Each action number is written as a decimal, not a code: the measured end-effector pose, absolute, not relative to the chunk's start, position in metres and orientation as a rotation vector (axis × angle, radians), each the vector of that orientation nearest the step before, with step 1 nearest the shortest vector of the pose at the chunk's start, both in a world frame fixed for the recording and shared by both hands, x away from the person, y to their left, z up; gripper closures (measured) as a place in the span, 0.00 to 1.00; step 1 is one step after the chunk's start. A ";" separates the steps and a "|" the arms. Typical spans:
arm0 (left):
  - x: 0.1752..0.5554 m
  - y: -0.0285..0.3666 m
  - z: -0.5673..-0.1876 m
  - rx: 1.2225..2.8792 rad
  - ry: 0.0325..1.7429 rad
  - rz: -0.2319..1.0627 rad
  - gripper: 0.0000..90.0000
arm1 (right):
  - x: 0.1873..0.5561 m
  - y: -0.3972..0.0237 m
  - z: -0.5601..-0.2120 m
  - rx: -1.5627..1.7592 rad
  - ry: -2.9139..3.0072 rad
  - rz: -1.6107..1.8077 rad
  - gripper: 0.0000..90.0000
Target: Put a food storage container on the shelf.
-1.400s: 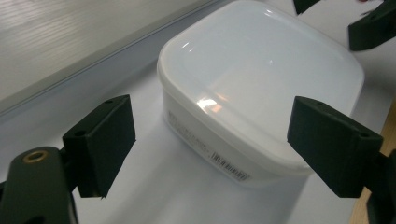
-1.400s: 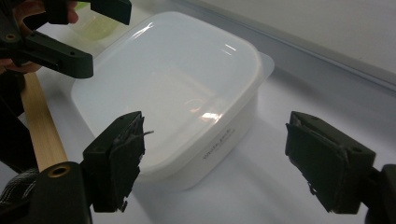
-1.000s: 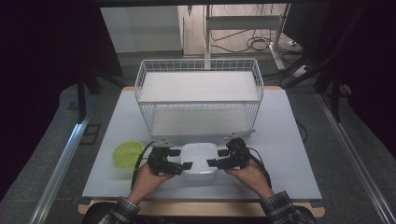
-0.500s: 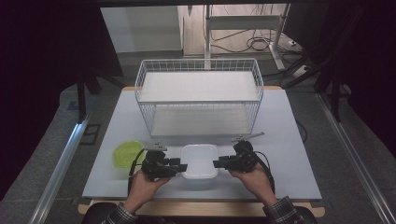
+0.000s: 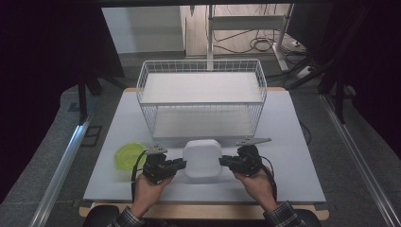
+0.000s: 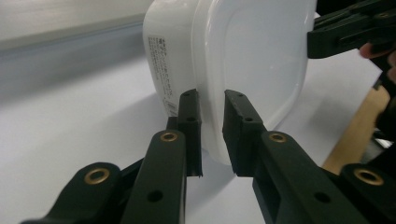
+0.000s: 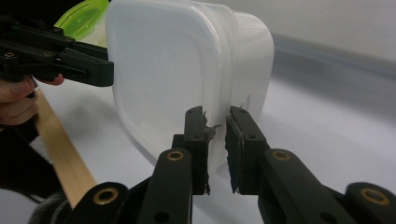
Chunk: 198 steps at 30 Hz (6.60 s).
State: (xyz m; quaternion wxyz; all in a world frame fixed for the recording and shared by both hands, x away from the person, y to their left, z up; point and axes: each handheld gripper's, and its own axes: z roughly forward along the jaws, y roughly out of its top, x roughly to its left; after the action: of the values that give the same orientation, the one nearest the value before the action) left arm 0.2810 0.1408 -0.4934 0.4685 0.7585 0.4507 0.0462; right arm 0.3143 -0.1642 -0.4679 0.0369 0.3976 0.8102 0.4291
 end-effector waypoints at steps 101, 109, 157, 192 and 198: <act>0.415 0.151 -0.330 1.709 0.953 0.371 0.59 | 0.435 -0.136 -0.313 1.025 2.168 1.499 0.57; 0.425 0.152 -0.331 1.700 0.971 0.346 0.46 | 0.442 -0.137 -0.314 1.043 2.134 1.494 0.52; 0.383 0.157 -0.347 1.726 0.899 0.451 0.06 | 0.417 -0.152 -0.324 0.926 2.169 1.507 0.21; 0.312 0.151 -0.419 1.891 0.803 0.439 0.06 | 0.363 -0.168 -0.389 0.796 2.338 1.466 0.00; 0.308 0.152 -0.432 1.881 0.798 0.448 0.04 | 0.354 -0.164 -0.403 0.755 2.339 1.427 0.00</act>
State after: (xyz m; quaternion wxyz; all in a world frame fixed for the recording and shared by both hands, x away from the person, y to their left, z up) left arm 0.3077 0.1523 -0.4320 0.5011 0.7782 0.3301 0.1853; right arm 0.3542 -0.1641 -0.4034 0.1493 0.2628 0.8137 0.4965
